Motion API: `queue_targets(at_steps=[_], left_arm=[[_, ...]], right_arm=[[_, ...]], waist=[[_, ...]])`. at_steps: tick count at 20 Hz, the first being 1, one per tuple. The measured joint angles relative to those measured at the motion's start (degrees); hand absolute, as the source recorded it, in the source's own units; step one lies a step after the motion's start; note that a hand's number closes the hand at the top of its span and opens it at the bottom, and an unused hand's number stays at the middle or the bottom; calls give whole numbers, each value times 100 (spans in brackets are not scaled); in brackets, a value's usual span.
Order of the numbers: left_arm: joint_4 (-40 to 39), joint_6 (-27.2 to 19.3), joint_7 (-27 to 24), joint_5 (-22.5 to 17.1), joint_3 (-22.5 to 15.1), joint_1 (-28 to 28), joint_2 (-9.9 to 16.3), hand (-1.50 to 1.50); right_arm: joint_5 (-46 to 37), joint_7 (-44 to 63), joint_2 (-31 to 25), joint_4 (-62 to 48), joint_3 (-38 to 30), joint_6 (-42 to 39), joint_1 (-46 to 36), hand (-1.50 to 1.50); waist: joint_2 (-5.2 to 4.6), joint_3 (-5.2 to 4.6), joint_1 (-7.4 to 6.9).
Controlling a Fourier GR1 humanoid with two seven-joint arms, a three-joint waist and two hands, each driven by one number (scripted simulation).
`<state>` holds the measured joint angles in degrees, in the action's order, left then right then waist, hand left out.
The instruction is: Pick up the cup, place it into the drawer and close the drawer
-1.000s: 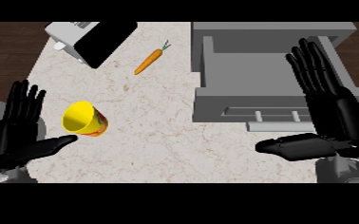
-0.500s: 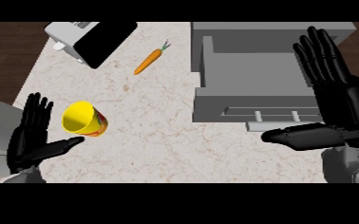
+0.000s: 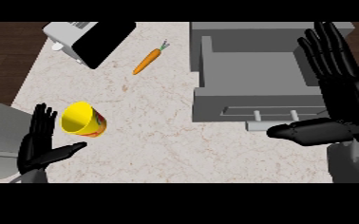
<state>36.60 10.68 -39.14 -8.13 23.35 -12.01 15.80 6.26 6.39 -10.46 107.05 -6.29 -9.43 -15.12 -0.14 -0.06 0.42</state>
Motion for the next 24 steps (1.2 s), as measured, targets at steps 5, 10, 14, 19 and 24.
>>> queue_targets(at_steps=[5,10,14,19,24], left_arm=[[-1328,70,-864,156,67,-485,186,-150],[-2075,84,-1452,239,86,-764,262,-150],[-2439,8,-1599,276,104,-974,277,-150],[-2605,-31,-1745,341,82,-1053,273,-150],[-2690,-34,-1762,370,64,-1231,169,-150]], right_arm=[[4,98,17,124,31,4,11,-150],[46,151,-24,143,-43,-17,-27,-150],[74,217,-45,46,-67,-16,-180,-150],[-25,197,4,118,34,0,-93,-150],[-60,119,8,-85,27,-2,-225,-150]], waist=[[-6,-6,27],[-14,-8,35],[-23,-11,49],[-36,-17,87],[-48,-20,98]])
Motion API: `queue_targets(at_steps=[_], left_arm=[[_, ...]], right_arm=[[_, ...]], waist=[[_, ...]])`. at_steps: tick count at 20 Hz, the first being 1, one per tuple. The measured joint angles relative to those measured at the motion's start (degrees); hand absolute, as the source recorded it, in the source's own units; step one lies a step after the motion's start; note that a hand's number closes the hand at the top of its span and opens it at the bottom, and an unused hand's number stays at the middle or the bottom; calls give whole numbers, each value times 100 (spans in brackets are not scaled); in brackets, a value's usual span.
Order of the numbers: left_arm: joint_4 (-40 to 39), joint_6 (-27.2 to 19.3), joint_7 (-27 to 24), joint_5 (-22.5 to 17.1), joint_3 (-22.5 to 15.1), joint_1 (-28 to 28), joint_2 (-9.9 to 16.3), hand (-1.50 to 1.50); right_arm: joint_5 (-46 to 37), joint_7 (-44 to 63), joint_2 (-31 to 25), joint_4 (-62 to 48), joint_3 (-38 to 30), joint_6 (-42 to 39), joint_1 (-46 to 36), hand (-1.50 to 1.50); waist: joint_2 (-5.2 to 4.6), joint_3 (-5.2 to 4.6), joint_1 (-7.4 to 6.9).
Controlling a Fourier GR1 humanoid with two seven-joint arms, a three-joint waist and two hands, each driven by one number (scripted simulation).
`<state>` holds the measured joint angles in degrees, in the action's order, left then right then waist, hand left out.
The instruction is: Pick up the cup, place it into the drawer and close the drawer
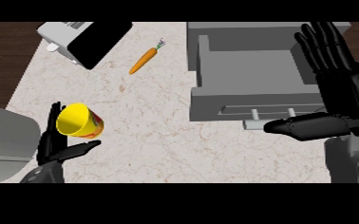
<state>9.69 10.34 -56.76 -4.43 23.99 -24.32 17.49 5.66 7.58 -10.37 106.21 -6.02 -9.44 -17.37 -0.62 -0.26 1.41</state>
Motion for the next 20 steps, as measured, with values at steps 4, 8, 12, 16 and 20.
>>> queue_targets(at_steps=[4,8,12,16,20], left_arm=[[-33,253,96,-35,16,-89,6,150],[106,498,76,-40,-16,-164,-49,150],[349,-111,-303,22,2,-138,-174,150],[454,-708,-583,82,60,-177,-229,150],[522,-1061,-773,148,51,-316,-621,150]], right_arm=[[68,6,-41,92,-34,-68,79,-150],[73,-29,-80,23,-87,-90,67,-150],[77,46,-94,65,-75,-93,58,-150],[122,80,-111,98,-101,-108,38,-150],[134,-4,-92,46,-114,-130,83,-150]], waist=[[-8,-5,36],[-6,-2,21],[-5,0,25],[-9,-1,38],[-4,3,32]])
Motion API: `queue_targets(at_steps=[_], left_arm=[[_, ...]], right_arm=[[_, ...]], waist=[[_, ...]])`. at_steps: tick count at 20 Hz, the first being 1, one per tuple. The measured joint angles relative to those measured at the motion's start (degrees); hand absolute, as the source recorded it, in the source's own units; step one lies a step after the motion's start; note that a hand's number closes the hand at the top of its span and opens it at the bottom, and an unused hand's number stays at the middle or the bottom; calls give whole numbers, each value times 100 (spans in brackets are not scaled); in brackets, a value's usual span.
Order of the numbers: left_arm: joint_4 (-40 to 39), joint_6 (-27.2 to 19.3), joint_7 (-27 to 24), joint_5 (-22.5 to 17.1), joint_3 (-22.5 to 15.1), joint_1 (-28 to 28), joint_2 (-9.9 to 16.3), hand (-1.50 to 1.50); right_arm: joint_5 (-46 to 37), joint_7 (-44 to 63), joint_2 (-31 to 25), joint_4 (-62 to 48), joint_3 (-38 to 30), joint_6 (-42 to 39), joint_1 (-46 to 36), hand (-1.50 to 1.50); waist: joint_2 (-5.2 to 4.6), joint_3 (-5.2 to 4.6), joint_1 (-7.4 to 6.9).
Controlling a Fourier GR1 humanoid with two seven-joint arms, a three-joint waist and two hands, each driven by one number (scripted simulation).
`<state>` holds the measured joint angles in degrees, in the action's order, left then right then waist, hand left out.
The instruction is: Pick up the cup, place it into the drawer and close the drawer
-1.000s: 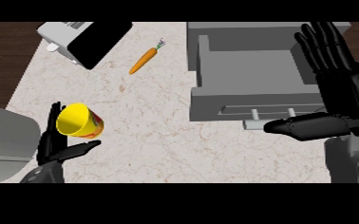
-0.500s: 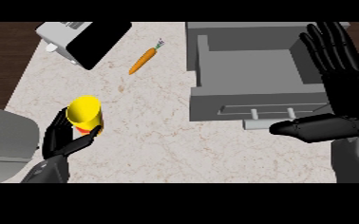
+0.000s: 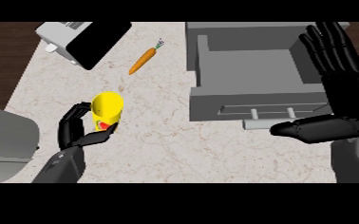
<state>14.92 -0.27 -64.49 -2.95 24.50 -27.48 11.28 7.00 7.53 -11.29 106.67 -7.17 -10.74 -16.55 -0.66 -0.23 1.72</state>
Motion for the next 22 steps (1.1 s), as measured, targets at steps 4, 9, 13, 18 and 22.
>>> queue_targets(at_steps=[4,9,13,18,22], left_arm=[[163,178,-21,-44,-37,-167,-240,150],[531,512,165,29,-311,-541,-425,150],[950,648,509,93,-574,-960,-557,150],[1800,725,1268,80,-914,-1392,-842,150],[2443,551,2146,-11,-1190,-1866,-1002,150]], right_arm=[[64,47,-42,23,-68,-19,-2,-150],[57,-107,-81,-87,-143,-85,122,-150],[45,-132,-114,-114,-175,-114,181,-150],[45,-154,-167,-156,-286,-99,194,-150],[-25,-111,-152,-107,-247,-53,190,-150]], waist=[[14,3,-33],[47,15,-86],[74,22,-138],[110,29,-216],[115,29,-215]])
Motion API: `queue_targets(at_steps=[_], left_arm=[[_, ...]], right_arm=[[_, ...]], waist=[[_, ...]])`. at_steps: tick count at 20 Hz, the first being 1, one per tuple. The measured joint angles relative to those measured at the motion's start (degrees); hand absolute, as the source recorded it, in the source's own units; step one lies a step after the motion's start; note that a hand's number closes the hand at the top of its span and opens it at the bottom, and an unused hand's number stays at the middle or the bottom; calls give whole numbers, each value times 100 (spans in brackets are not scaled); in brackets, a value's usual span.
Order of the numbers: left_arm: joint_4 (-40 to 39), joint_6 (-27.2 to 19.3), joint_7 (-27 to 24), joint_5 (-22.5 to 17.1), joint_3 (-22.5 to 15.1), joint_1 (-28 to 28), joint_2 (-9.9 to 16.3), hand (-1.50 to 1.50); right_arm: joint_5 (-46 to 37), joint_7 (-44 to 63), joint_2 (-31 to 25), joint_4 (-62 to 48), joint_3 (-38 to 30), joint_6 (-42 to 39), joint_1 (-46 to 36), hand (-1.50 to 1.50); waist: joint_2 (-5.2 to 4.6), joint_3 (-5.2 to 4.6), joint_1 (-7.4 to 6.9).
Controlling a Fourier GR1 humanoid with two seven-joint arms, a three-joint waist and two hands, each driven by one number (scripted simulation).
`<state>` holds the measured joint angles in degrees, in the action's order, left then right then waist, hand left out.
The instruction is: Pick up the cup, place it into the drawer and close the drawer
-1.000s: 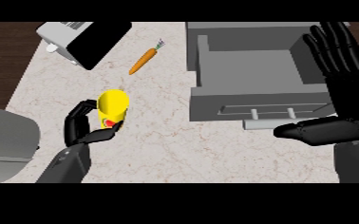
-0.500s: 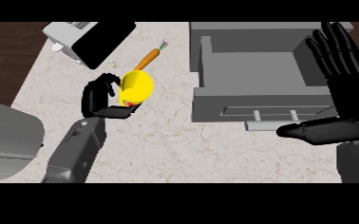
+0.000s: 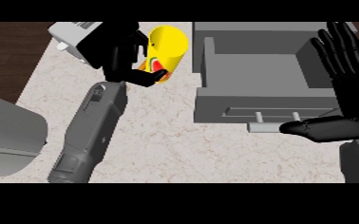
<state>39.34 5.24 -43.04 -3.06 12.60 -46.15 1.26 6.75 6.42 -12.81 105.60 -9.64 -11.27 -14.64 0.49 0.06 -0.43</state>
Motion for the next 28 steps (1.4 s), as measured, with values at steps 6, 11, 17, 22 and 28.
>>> queue_targets(at_steps=[6,11,17,22,28], left_arm=[[548,-800,1193,-283,-685,-755,-95,150],[328,-1566,1971,-500,-1095,-1681,-116,150],[-593,-2204,2593,-871,-1613,-2561,-123,150],[-1425,-2507,2815,-1091,-2051,-3037,-125,150],[-2098,-2230,2965,-1219,-2589,-3071,-126,150]], right_arm=[[-81,-61,52,-43,53,49,-56,-150],[2,-139,0,-98,-45,-18,-49,-150],[-41,-127,78,-115,98,-10,-147,-150],[21,-81,52,-215,105,-38,-408,-150],[0,-146,133,-210,260,-78,-490,-150]], waist=[[-21,-3,72],[-47,-2,165],[-93,1,314],[-152,4,496],[-236,8,781]])
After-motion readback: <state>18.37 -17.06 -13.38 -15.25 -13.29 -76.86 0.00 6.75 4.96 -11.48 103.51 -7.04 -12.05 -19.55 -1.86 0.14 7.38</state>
